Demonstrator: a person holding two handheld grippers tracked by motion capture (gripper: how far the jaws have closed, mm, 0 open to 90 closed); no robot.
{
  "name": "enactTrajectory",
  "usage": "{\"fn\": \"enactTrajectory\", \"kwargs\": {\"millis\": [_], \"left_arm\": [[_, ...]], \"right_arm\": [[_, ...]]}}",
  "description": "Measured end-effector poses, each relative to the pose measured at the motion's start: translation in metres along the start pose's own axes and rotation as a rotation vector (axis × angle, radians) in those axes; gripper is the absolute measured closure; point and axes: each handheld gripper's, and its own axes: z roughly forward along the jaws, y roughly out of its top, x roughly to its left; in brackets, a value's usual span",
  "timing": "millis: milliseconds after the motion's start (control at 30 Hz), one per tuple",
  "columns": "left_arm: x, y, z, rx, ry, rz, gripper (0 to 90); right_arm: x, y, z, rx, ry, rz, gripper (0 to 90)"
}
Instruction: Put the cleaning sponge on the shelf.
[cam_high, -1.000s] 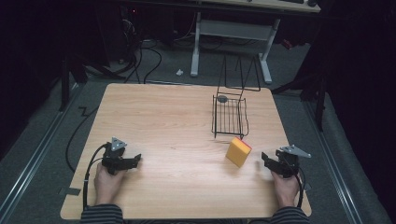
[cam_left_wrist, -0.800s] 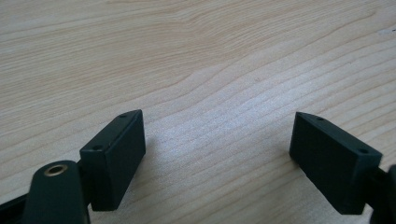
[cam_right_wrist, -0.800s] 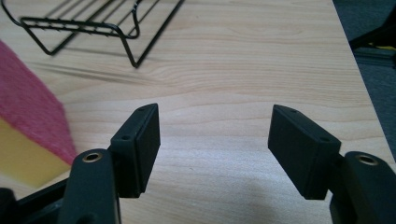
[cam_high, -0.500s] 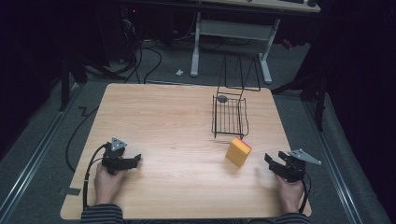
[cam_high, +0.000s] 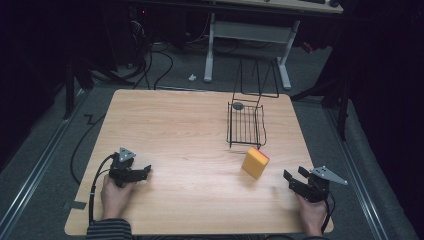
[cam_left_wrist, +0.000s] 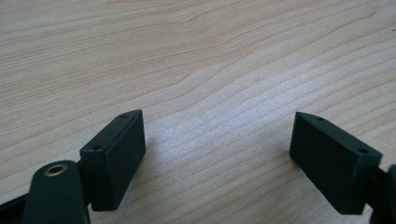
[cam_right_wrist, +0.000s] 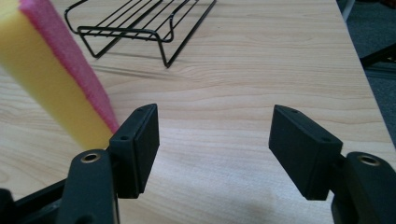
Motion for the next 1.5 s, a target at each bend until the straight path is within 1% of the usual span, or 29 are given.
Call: {"fn": "enactTrajectory", "kwargs": {"millis": [100, 200, 300, 333, 367, 400, 433, 567, 667, 700, 767, 867, 967, 1133, 1333, 1500], "left_arm": [[0.000, 0.000, 0.000, 0.000, 0.000, 0.000, 19.0], [0.000, 0.000, 0.000, 0.000, -0.001, -0.001, 19.0], [0.000, 0.000, 0.000, -0.001, -0.001, -0.001, 19.1], [0.000, 0.000, 0.000, -0.001, -0.002, -0.001, 19.2], [0.000, 0.000, 0.000, -0.001, -0.002, -0.001, 19.2], [0.000, 0.000, 0.000, -0.001, -0.002, -0.001, 19.3], [0.000, 0.000, 0.000, -0.001, -0.002, -0.001, 19.3], [0.000, 0.000, 0.000, -0.001, -0.002, -0.002, 19.3], [0.000, 0.000, 0.000, -0.001, -0.002, -0.001, 19.3], [0.000, 0.000, 0.000, -0.001, -0.002, -0.002, 19.3], [0.000, 0.000, 0.000, -0.001, -0.002, -0.001, 19.3], [0.000, 0.000, 0.000, -0.001, -0.002, -0.002, 19.3], [0.000, 0.000, 0.000, -0.001, -0.002, -0.001, 19.3], [0.000, 0.000, 0.000, -0.001, -0.002, -0.002, 19.3], [0.000, 0.000, 0.000, -0.001, -0.002, -0.002, 19.3], [0.000, 0.000, 0.000, -0.001, -0.002, -0.002, 19.3]], "right_arm": [[0.005, -0.002, -0.002, 0.009, 0.004, -0.008, 33.8], [0.008, -0.003, -0.003, 0.006, 0.008, -0.017, 33.8], [0.012, -0.006, -0.005, 0.004, 0.023, -0.039, 33.7], [0.014, -0.007, -0.006, 0.007, 0.028, -0.033, 33.6], [0.015, -0.007, -0.006, 0.005, 0.033, -0.044, 33.5], [0.017, -0.008, -0.007, 0.008, 0.033, -0.044, 33.3], [0.019, -0.008, -0.007, 0.010, 0.038, -0.056, 33.2], [0.028, -0.009, -0.008, 0.014, 0.064, -0.076, 33.1], [0.032, -0.009, -0.007, 0.014, 0.078, -0.081, 32.9], [0.036, -0.009, -0.006, 0.015, 0.091, -0.089, 32.8], [0.038, -0.009, -0.005, 0.019, 0.096, -0.090, 32.7], [0.045, -0.006, -0.002, 0.012, 0.125, -0.098, 32.5], [0.048, -0.004, 0.001, 0.013, 0.139, -0.101, 32.3], [0.056, 0.002, 0.011, 0.018, 0.167, -0.127, 32.0], [0.063, 0.009, 0.021, 0.016, 0.184, -0.143, 31.8], [0.066, 0.013, 0.030, 0.043, 0.191, -0.151, 30.8]]}}
